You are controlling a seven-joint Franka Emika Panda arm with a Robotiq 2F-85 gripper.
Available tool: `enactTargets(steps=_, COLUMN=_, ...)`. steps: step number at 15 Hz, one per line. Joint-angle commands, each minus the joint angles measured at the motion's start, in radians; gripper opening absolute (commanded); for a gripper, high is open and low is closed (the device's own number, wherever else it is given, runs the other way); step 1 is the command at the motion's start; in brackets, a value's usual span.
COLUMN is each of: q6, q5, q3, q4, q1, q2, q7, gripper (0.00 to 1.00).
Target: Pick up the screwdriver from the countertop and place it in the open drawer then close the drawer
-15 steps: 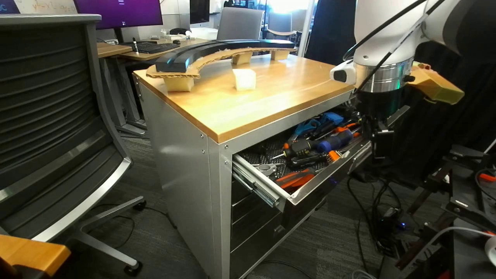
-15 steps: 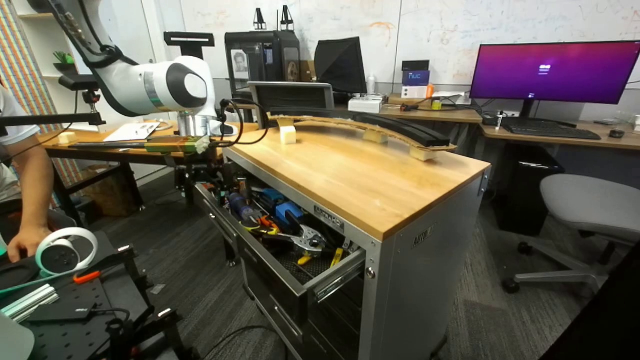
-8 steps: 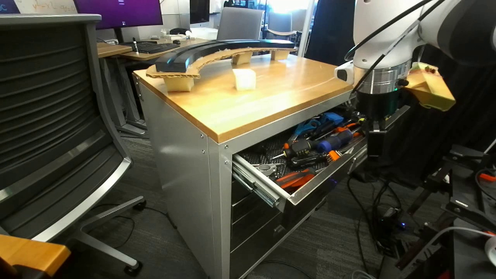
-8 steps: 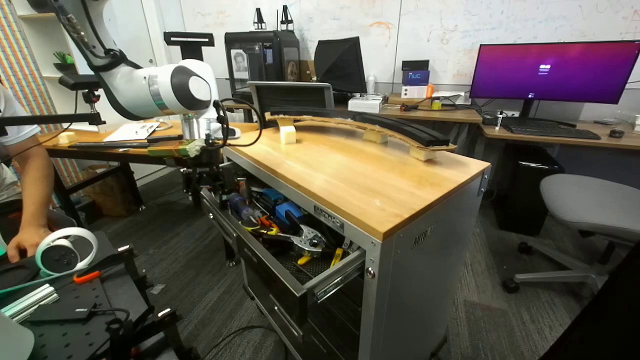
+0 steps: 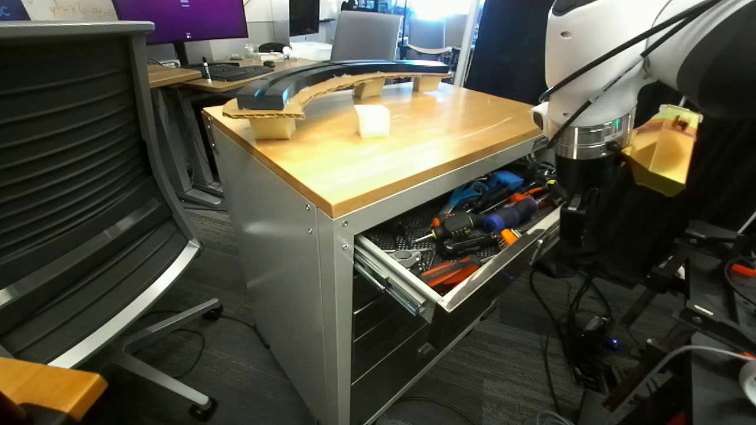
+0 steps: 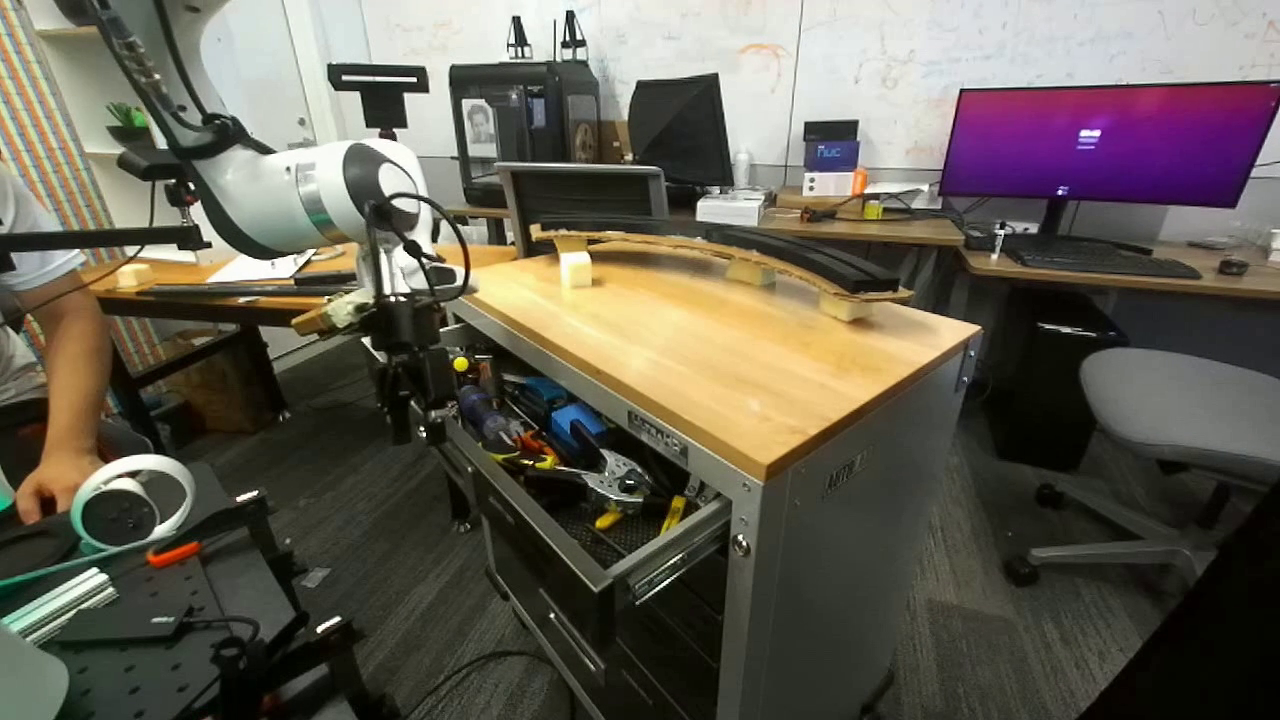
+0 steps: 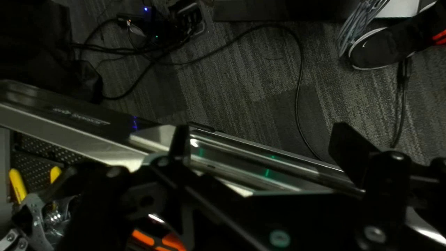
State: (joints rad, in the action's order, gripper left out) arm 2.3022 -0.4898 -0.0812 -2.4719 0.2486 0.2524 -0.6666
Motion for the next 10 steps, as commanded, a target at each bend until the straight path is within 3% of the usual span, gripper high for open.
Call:
enactTargets(steps=1, q6=0.026, q5=-0.015, q3=0.017, q4=0.003, q1=0.012, q2=0.022, q7=-0.071, gripper=1.00)
enactTargets(steps=10, q6=0.310, q5=-0.289, q3=0.107, q4=0.147, q1=-0.004, q2=0.167, q7=-0.216, gripper=1.00)
